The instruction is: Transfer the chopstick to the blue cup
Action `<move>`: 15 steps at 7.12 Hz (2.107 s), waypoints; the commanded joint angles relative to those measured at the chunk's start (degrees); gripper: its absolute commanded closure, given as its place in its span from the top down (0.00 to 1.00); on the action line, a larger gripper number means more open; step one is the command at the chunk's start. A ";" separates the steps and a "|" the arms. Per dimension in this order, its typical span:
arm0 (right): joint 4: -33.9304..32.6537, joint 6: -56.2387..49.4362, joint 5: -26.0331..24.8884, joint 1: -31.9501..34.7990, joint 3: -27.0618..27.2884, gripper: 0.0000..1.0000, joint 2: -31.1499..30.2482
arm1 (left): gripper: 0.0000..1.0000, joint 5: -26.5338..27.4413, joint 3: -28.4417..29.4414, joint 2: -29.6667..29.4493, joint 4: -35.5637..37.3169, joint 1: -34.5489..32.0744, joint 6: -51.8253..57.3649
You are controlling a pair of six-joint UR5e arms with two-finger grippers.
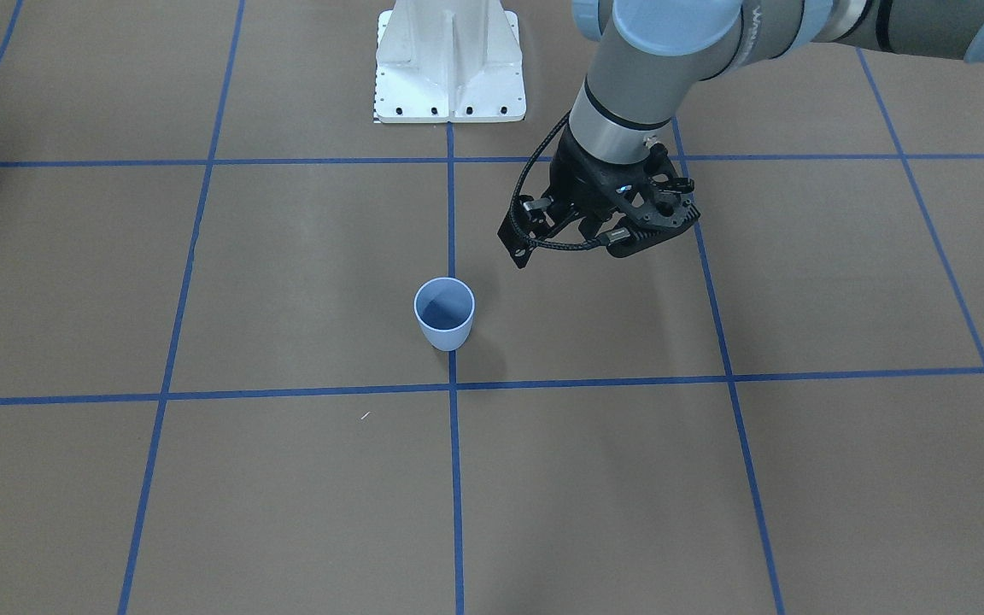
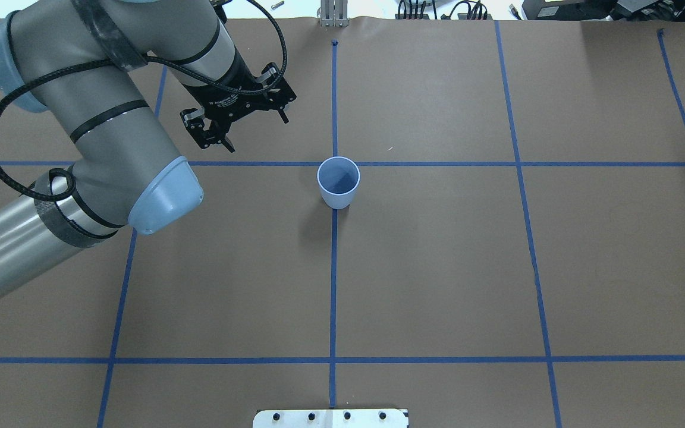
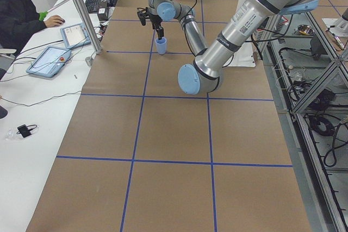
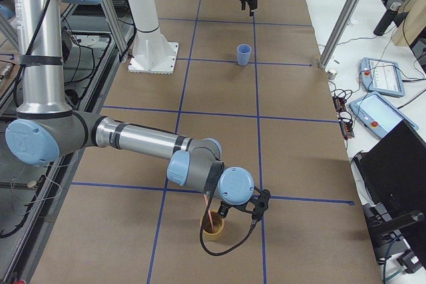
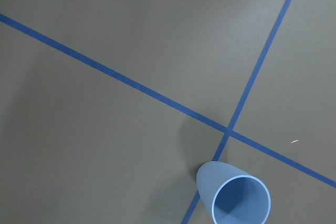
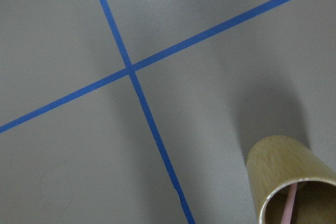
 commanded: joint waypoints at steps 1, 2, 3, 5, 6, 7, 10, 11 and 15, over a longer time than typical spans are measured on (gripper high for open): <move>-7.16 -0.01 -2.18 0.46 -0.30 1.00 4.18 | 0.99 0.14 -0.05 0.28 -0.16 0.10 0.00; -12.18 -0.01 -3.75 -1.11 1.80 1.00 4.73 | 0.98 0.23 -0.05 0.63 -0.25 0.10 0.00; -14.93 -0.01 -6.98 -1.30 4.87 1.00 4.13 | 0.99 0.31 -0.31 1.15 -0.34 0.10 -0.09; -21.35 -0.01 -8.15 -1.38 6.91 1.00 3.77 | 0.98 0.40 -1.45 1.68 -0.25 0.01 -0.09; -21.72 -0.01 -8.94 -1.56 6.92 1.00 2.81 | 0.99 0.40 -1.72 1.68 -0.16 0.10 -0.09; -21.72 -0.10 -8.95 -1.65 6.75 1.00 2.11 | 0.99 0.40 -1.81 1.68 -0.16 0.10 -0.09; -21.29 0.34 -8.16 -4.19 4.56 1.00 2.01 | 0.99 0.49 -1.89 1.60 -0.16 0.10 -0.18; -21.20 -0.09 -8.16 -4.37 4.03 1.00 2.01 | 0.99 0.49 -1.89 1.60 -0.16 0.10 -0.18; -21.20 -1.50 -8.16 -4.37 4.11 0.87 -0.01 | 0.99 0.58 -2.33 1.60 -0.16 0.10 -0.35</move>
